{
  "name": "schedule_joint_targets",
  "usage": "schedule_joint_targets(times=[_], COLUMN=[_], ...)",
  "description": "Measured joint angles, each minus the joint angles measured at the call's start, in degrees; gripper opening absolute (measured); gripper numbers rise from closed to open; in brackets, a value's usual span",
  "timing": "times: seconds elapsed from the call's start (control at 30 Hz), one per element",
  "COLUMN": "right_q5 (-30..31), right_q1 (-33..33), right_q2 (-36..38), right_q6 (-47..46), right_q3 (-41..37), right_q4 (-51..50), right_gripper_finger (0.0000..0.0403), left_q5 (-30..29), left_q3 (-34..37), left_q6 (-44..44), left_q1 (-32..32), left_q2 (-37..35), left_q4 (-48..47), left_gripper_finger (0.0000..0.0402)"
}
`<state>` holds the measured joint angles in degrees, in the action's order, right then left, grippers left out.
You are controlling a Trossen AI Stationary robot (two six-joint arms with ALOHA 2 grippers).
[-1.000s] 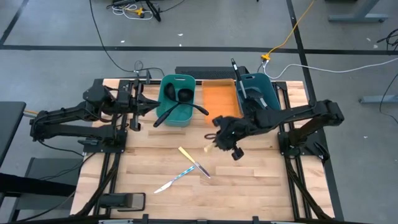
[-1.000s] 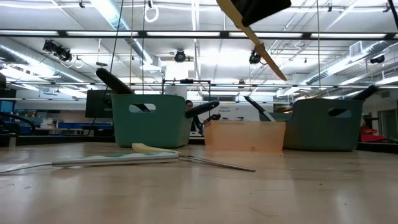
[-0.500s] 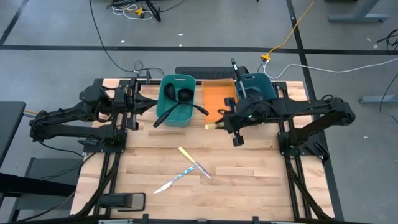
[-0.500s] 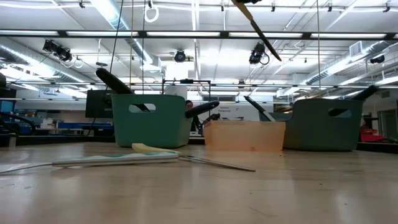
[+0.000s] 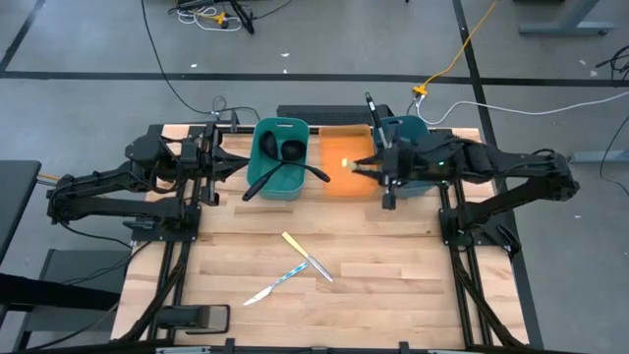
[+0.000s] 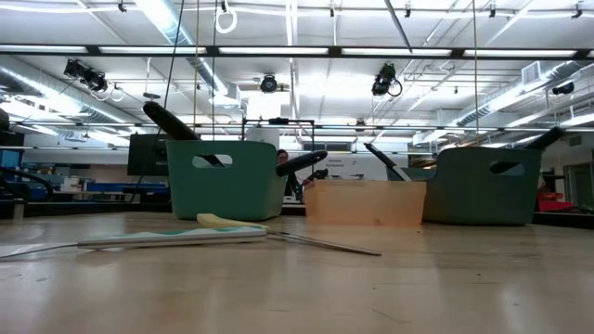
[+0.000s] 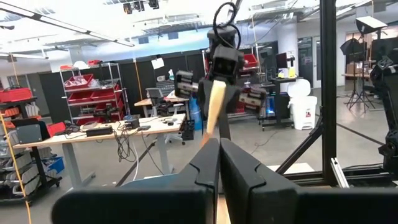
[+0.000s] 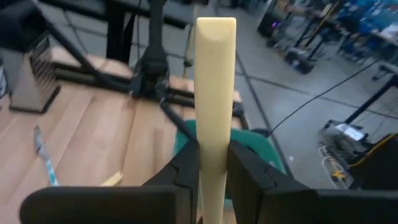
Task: Pick & Place Kitchen Items
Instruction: Put the right yellow table knife into the orange bin
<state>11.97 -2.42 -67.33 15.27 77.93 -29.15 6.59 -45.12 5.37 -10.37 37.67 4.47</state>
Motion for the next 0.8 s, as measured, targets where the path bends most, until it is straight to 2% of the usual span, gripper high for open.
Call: schedule_joint_targets(times=[0.63,0.8], right_q5=[1.08,-1.45], right_q1=[-0.02,-0.02], right_q2=[9.06,10.03], right_q6=[-4.10,-6.41], right_q3=[0.00,0.00], right_q4=[6.67,6.86], right_gripper_finger=[0.0062,0.0061], left_q5=[0.00,-1.26], left_q3=[0.00,0.00], left_q6=[-0.17,-0.17], left_q1=[0.00,0.00], left_q2=[0.02,0.02], left_q4=[0.00,0.00], left_gripper_finger=[0.0016,0.0016])
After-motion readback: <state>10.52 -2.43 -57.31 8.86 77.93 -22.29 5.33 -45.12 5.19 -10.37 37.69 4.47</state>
